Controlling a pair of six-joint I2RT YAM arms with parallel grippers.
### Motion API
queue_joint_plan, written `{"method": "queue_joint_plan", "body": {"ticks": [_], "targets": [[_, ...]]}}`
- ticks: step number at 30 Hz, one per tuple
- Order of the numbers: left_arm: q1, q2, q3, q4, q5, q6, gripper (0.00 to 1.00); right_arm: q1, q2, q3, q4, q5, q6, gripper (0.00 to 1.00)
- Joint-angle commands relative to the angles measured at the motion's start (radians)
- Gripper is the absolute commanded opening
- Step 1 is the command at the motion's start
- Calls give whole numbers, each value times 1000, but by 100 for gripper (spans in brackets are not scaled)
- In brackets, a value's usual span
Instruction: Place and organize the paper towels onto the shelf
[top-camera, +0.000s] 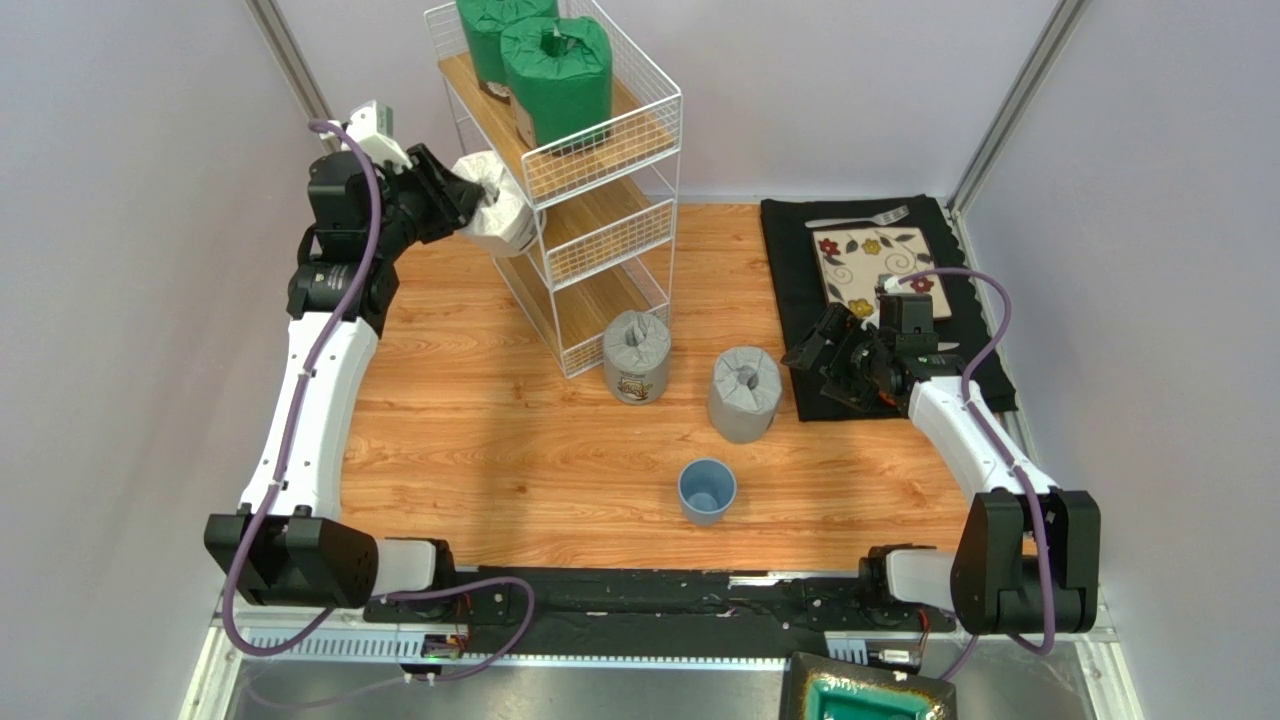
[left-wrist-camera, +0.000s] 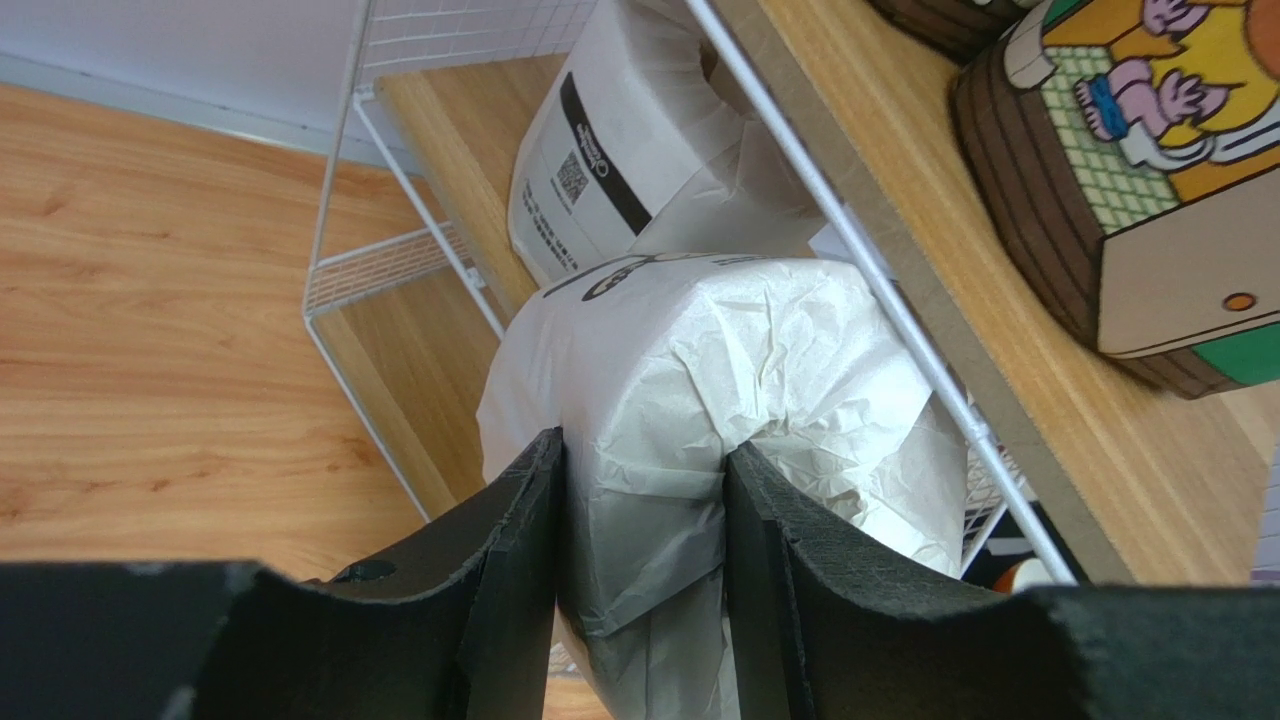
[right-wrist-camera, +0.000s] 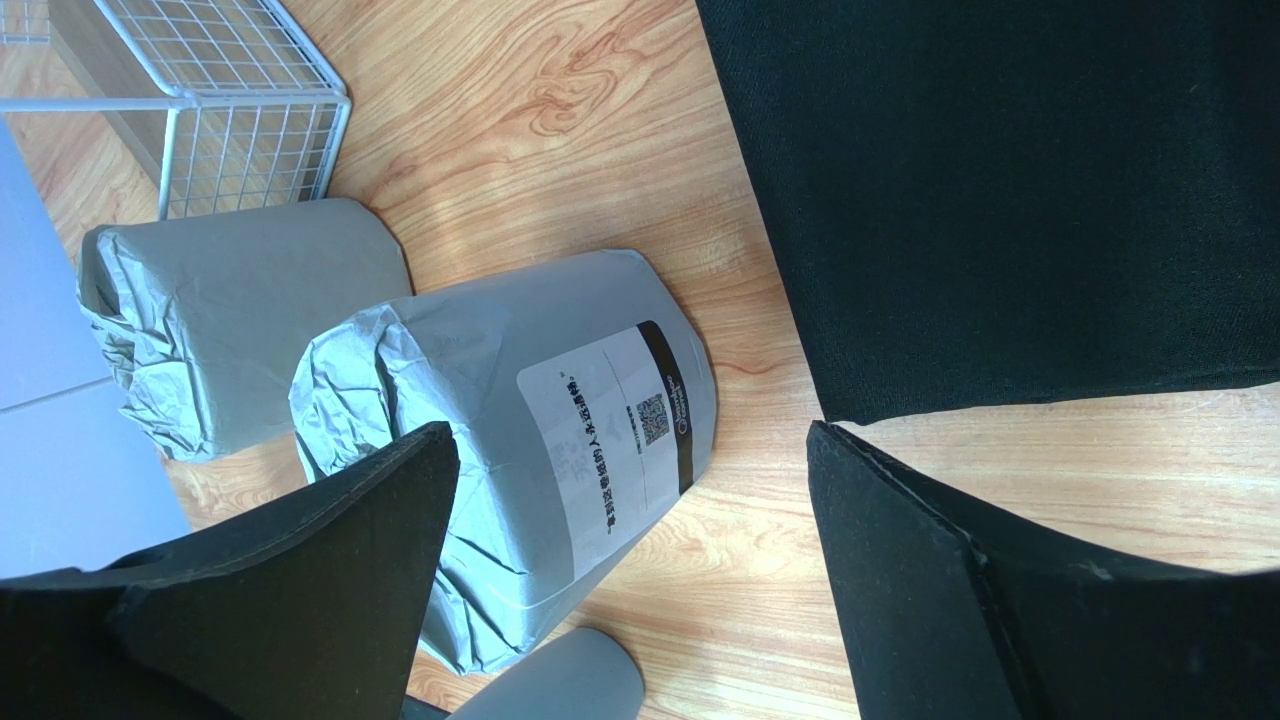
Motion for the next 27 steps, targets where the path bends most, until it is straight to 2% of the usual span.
{"method": "queue_joint_plan", "body": {"ticks": [1, 6, 19, 27], "targets": [[16, 2, 76, 62, 61, -40, 47, -4, -18, 17, 8, 1, 0, 90], [16, 27, 114, 47, 98, -46, 47, -6, -18, 11, 8, 4, -4, 90], [16, -2, 96, -10, 170, -23, 47, -4, -17, -1, 17, 0, 3, 90], [16, 9, 65, 45, 241, -78, 47, -6, -20, -6, 22, -2, 5, 90]]}}
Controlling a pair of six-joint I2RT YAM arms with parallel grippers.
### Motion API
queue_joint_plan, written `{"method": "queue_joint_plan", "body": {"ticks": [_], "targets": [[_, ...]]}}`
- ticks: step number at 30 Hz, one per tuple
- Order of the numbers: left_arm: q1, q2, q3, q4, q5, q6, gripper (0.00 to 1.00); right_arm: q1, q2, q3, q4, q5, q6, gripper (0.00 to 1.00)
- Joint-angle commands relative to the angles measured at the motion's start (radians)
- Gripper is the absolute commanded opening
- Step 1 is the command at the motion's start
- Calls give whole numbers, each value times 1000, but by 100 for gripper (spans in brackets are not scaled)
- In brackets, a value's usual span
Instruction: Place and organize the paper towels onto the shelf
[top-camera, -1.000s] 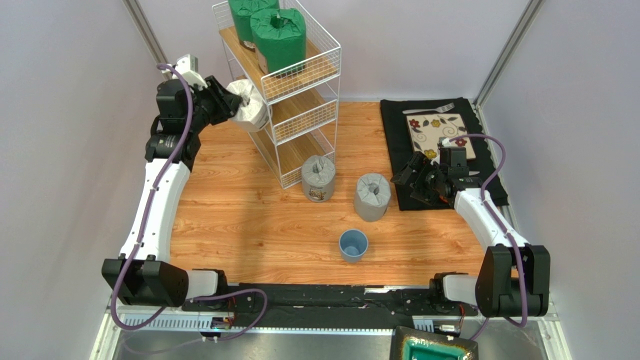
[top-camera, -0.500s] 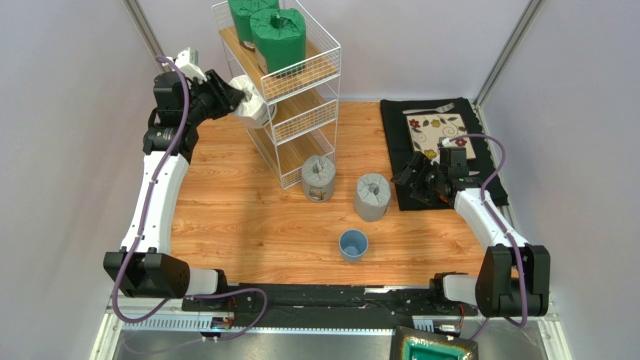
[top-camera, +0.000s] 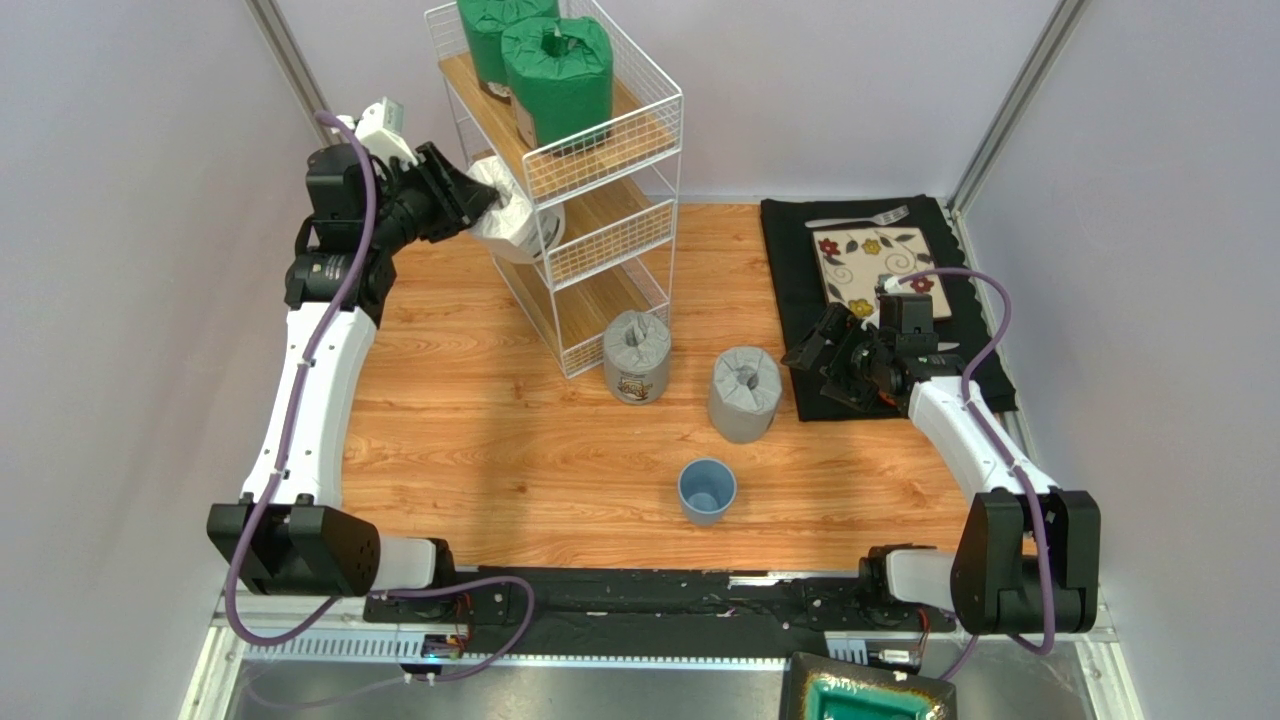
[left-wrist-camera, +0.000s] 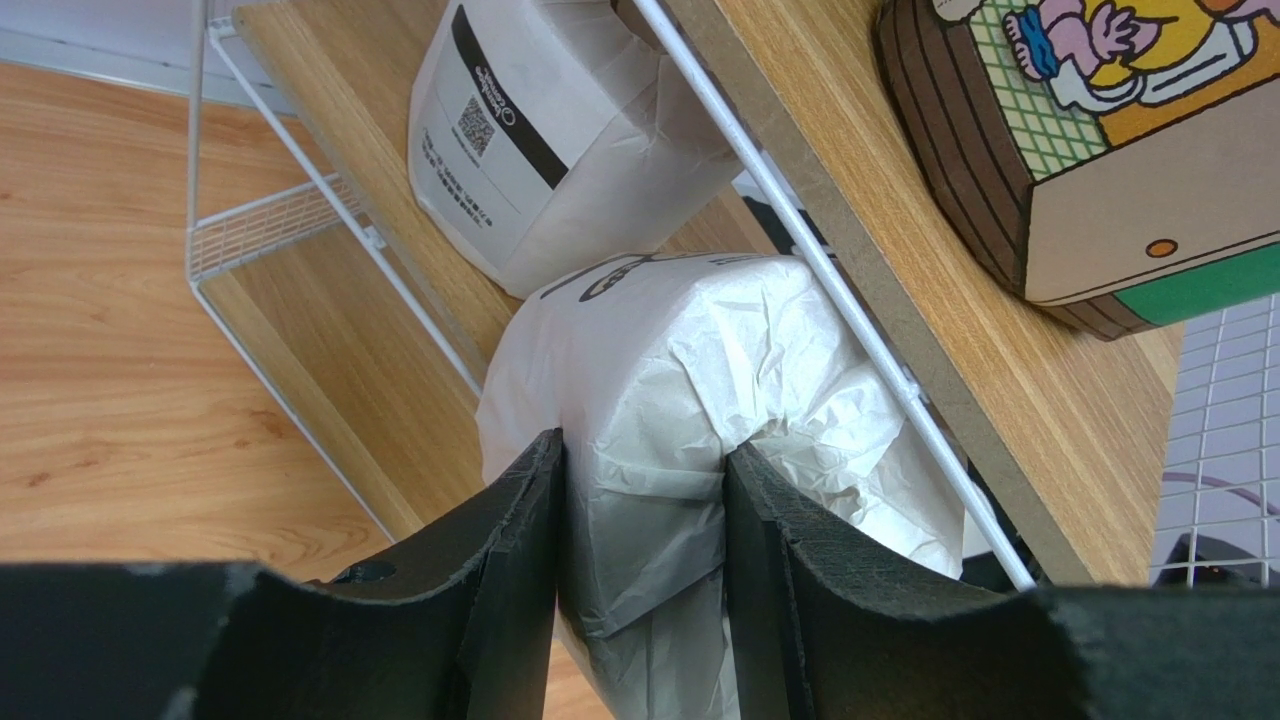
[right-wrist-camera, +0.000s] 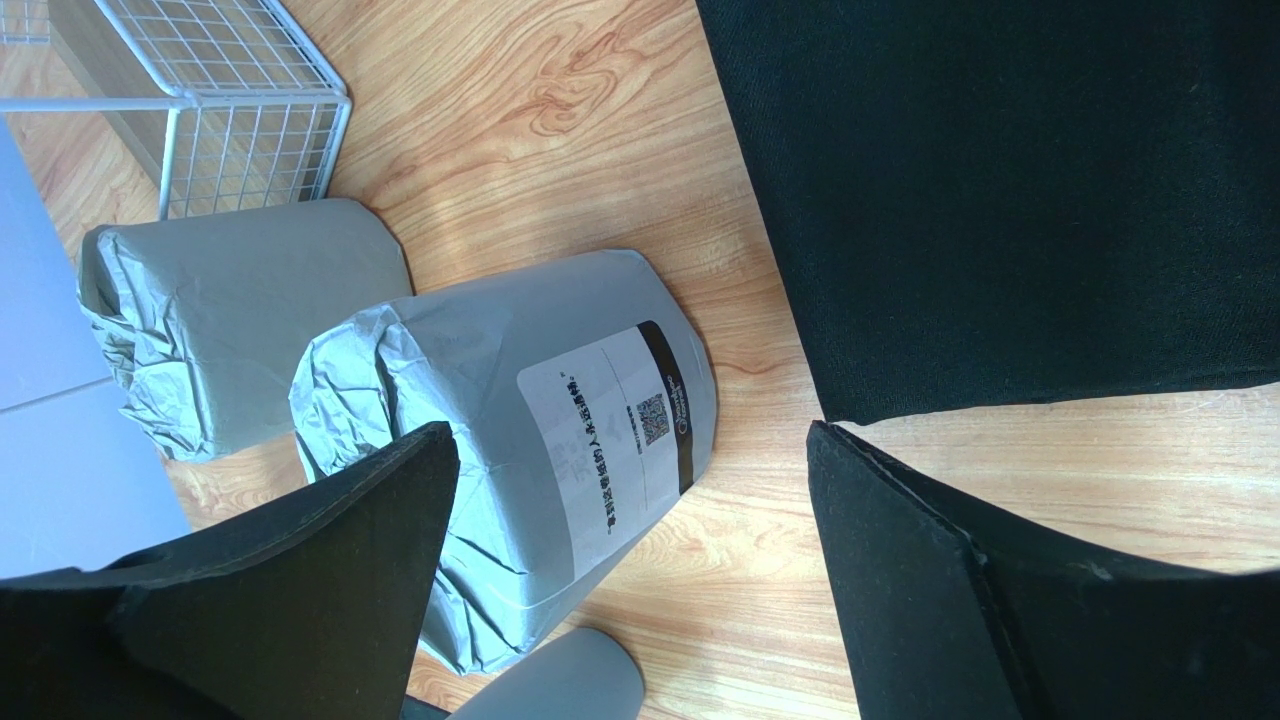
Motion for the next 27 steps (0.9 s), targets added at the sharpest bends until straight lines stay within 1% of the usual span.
{"method": "queue_joint_plan", "body": {"ticks": [1, 9, 27], "targets": [[4, -28, 3, 102, 83, -56, 47, -6, -21, -7, 18, -2, 6, 90], [4, 18, -8, 177, 129, -115, 47, -6, -24, -4, 15, 3, 3, 90], [4, 92, -8, 242, 134, -162, 47, -6, -15, -1, 12, 7, 1, 90]]}}
